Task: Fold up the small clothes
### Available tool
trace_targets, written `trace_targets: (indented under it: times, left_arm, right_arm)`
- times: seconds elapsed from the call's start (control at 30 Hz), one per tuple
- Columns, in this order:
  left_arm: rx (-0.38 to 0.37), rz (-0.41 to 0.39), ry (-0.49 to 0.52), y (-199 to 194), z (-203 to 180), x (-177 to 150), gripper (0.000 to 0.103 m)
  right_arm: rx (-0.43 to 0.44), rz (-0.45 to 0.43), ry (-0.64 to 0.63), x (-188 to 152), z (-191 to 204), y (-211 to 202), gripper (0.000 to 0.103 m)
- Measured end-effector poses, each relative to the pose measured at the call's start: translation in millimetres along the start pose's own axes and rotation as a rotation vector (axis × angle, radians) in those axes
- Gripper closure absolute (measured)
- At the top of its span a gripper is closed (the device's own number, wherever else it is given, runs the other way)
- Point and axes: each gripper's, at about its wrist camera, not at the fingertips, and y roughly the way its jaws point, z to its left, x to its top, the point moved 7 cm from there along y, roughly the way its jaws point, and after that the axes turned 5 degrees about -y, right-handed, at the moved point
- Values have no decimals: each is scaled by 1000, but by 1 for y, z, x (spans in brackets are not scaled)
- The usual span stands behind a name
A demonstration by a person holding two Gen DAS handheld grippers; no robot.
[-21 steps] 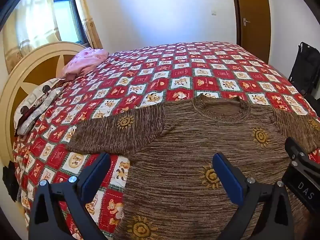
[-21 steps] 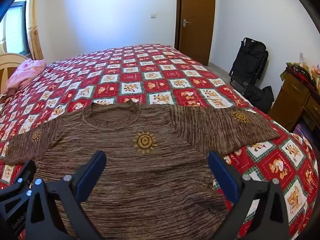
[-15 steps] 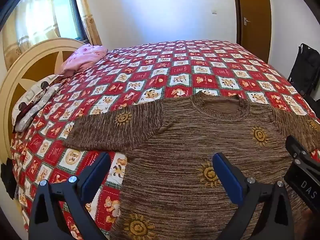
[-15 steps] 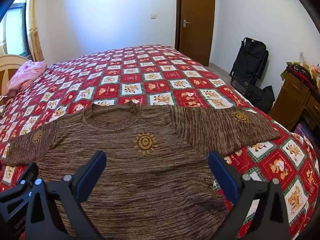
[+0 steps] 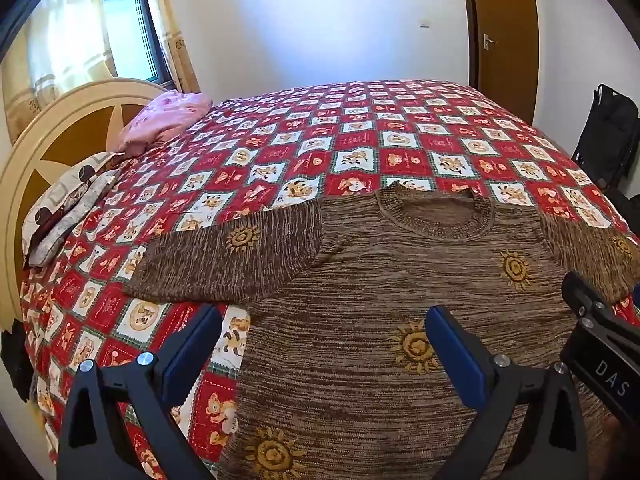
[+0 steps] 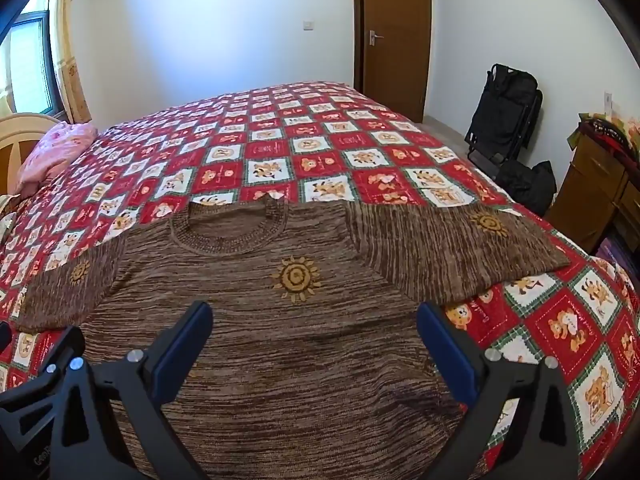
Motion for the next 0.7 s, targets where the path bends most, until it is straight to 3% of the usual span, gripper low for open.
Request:
trace_targets:
  times: [0.7]
  left_arm:
    - [3,2,18,3,-3,5,1]
  right_arm:
    - [-2,7,13,-1,-6,1,0]
